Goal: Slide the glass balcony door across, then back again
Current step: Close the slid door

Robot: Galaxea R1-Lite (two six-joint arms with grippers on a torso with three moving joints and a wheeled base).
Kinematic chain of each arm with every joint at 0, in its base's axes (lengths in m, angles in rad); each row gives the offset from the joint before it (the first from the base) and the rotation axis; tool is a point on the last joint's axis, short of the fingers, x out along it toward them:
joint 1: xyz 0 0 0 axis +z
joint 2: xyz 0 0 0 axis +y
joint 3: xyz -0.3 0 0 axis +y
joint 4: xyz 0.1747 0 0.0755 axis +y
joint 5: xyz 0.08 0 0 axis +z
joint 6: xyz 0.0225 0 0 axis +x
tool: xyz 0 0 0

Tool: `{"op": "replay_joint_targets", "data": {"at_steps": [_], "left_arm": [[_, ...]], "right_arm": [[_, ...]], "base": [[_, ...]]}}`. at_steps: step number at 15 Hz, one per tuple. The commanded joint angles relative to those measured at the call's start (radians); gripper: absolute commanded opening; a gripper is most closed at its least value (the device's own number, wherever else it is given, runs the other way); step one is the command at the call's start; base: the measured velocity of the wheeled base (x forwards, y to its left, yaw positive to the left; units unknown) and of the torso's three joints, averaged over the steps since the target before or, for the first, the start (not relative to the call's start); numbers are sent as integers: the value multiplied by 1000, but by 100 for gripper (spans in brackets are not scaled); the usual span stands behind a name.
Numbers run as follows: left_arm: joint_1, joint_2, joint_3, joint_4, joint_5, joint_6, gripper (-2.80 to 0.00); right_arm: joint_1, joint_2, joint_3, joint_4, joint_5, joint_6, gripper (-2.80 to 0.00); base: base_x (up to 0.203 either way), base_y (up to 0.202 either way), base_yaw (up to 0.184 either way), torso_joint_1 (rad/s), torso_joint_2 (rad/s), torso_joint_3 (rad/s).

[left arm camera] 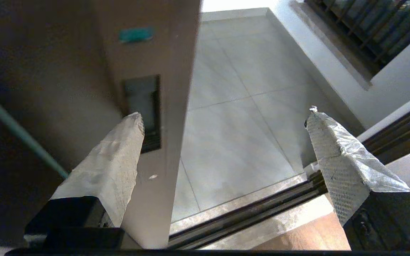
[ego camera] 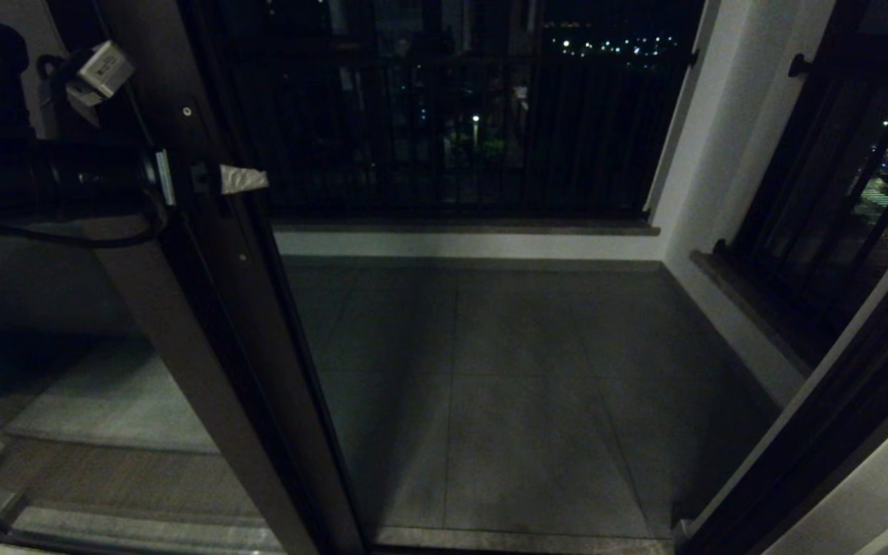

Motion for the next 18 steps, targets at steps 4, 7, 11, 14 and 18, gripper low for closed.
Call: {"op": "replay_joint_targets", "data": {"at_steps": [4, 7, 11, 14, 18], "left_arm": [[-24, 27, -9, -5, 5, 0, 0], [-43, 36, -14, -24, 8, 0, 0], [-77, 38, -14, -31, 10, 0, 0], [-93, 38, -14, -31, 10, 0, 0], [-114, 33, -11, -31, 11, 0, 0]], "right_arm": [[0, 1, 0, 0, 0, 0, -280], [0, 1, 0, 0, 0, 0, -280], [0, 1, 0, 0, 0, 0, -280], [0, 1, 0, 0, 0, 0, -280], [0, 1, 0, 0, 0, 0, -280]], "base": [[0, 0, 0, 0, 0, 0], [0, 0, 0, 0, 0, 0], [0, 0, 0, 0, 0, 0], [0, 0, 0, 0, 0, 0], [0, 0, 0, 0, 0, 0]]}}
